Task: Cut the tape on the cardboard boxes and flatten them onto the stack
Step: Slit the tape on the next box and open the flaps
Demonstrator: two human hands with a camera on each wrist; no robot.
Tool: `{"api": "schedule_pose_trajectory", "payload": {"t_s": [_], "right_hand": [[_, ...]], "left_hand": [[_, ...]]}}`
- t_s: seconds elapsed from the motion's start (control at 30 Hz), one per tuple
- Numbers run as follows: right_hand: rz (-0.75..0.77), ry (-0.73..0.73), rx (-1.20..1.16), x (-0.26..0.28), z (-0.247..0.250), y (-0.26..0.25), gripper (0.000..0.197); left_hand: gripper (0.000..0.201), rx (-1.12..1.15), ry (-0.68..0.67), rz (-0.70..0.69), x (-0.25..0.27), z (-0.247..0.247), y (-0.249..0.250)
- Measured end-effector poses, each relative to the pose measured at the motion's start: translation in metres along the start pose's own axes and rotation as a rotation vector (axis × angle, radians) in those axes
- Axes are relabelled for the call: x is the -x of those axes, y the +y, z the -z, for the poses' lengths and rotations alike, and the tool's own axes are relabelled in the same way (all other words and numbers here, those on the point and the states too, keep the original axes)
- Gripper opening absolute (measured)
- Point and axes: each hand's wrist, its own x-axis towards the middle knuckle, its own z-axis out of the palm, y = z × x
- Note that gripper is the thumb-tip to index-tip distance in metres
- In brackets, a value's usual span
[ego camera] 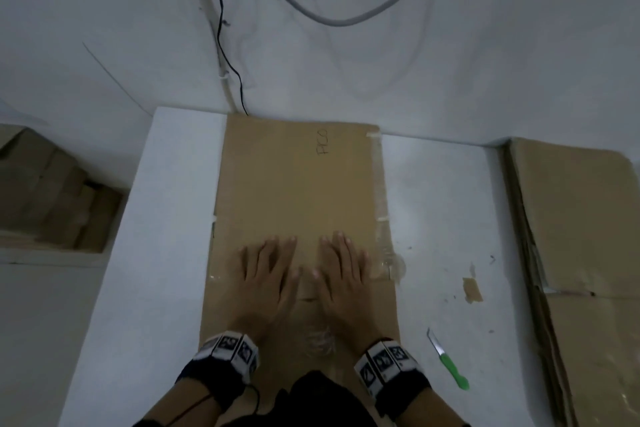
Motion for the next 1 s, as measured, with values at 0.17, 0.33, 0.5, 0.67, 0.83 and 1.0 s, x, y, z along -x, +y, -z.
{"api": "schedule_pose_trajectory", "payload": {"t_s": [0.17,0.33,0.5,0.67,0.83,1.0], "right_hand": [[-0.024,-0.017,0.091,-0.085,0.011,0.008,0.062],[-0.035,-0.059,0.114,-0.178,0.031,0.015,0.067],[-0.035,-0.048,0.116,-0.199,0.032,0.020,0.075],[-0.031,-0.114,0.042,-0.201,0.046,0.019,0.076],[-0.283,-0.010,0.079,-0.181,0.055,0.036,0.083],[-0.224,-0.046,-0.022,-0.175,0.055,0.049,0.069]], "left_hand": [[0.057,-0.022,0.018,0.036,-0.083,0.001,0.002],[0.063,-0.050,0.021,0.022,-0.159,0.014,-0.018],[0.062,-0.092,0.059,0.028,-0.184,0.014,-0.031],[0.062,-0.069,0.066,0.009,-0.185,0.019,-0.032],[0.067,-0.113,0.134,0.277,-0.170,0.026,-0.048],[0.072,-0.064,0.047,0.271,-0.173,0.034,-0.057]]}}
